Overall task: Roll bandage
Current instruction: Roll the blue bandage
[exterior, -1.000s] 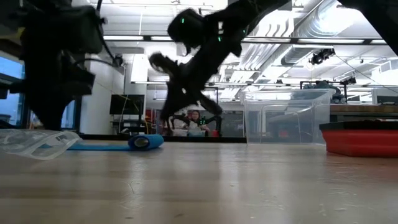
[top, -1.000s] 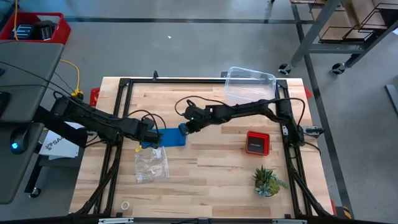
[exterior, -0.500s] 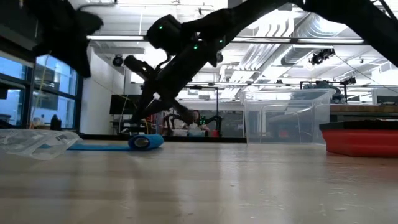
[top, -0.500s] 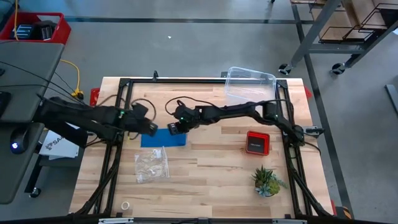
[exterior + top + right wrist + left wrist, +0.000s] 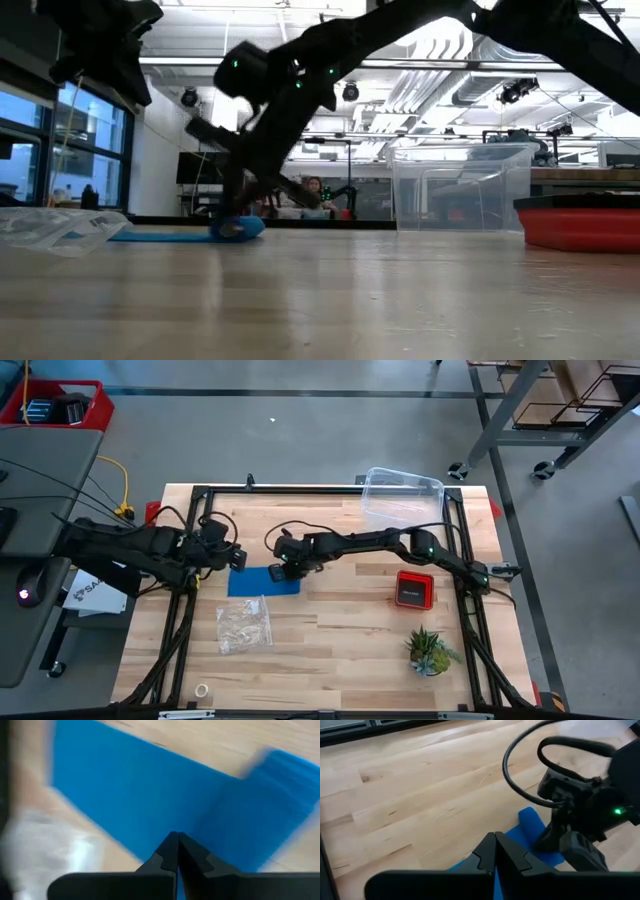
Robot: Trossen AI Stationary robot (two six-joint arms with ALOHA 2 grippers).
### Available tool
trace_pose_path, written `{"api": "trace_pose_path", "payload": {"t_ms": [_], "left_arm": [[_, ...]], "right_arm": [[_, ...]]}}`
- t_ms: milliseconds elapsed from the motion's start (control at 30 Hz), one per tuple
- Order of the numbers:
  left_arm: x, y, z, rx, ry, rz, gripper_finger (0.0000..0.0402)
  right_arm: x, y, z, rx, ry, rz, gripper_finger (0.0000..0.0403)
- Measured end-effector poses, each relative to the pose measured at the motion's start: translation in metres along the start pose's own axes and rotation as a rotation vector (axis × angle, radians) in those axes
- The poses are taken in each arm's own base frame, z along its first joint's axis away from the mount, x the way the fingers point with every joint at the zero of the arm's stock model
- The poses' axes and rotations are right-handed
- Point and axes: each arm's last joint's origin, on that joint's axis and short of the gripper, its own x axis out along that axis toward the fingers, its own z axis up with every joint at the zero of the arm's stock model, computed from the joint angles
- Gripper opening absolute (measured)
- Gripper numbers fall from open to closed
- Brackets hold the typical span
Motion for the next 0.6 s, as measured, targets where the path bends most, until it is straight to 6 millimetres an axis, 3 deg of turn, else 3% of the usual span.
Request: {"api": "trace_pose_path", "payload": {"t_ms": [233, 600], "left_arm": [[0.011, -0.006, -0.006, 0.023, 0.012, 0.019, 0.0000], [0.020, -0.012, -0.010, 0.038, -0.003, -0.005, 0.0000]], "right_arm": [[-0.005, -0.013, -0.005, -0.037, 0.053, -0.146, 0.0000], [-0.032, -0.029, -0.019, -0.049, 0.138, -0.416, 0.0000]]}}
